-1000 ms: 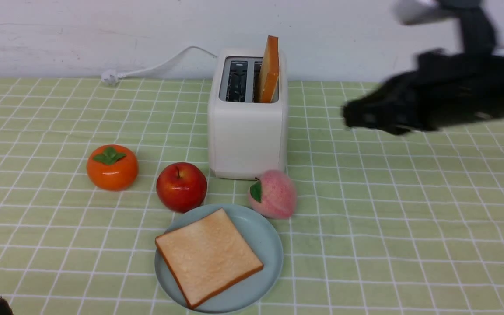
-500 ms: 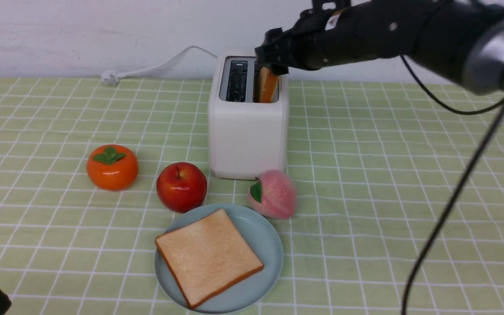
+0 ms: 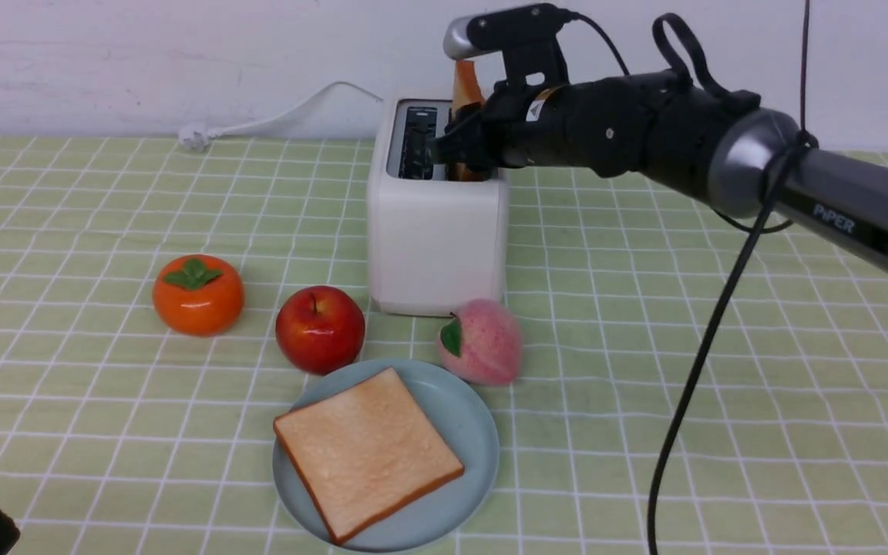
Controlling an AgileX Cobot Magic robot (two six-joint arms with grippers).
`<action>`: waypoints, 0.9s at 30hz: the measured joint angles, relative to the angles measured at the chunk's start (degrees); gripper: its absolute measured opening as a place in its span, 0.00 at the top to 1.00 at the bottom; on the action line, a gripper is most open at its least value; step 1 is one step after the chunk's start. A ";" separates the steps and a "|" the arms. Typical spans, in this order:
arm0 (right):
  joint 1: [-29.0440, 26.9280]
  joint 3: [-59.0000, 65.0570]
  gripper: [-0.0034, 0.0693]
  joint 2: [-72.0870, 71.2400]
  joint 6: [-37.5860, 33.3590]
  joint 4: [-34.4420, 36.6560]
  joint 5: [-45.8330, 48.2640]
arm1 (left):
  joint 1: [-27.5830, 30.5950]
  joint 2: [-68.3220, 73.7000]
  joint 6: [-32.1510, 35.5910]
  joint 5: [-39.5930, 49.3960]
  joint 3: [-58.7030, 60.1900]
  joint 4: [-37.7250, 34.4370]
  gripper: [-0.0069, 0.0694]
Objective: Take toasted bread from bread machine on green coffee tablecloth place on plate.
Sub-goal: 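Grasp the toast slice in the toaster and pull it up out of the slot with the right gripper, then place the held slice of bread on top of the slice on the plate with the right gripper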
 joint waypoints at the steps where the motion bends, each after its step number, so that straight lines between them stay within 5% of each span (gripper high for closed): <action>1: 0.05 0.00 0.67 0.00 0.00 0.16 -0.18 | 0.00 0.00 0.00 0.00 0.00 0.00 0.93; 4: 0.05 0.00 0.78 0.00 0.04 2.08 -1.10 | 0.00 0.00 0.00 0.00 0.00 0.00 0.93; 13: 0.05 0.19 0.78 -8.73 0.04 2.64 0.44 | 0.00 0.00 0.00 0.00 0.00 0.05 0.93; 21: 0.78 0.02 0.78 -25.44 -0.38 2.80 25.60 | 0.00 0.00 0.00 0.00 0.00 0.05 0.93; 27: 5.86 14.70 0.78 -30.18 -5.77 13.82 36.76 | 0.00 0.00 0.00 0.00 0.00 0.05 0.92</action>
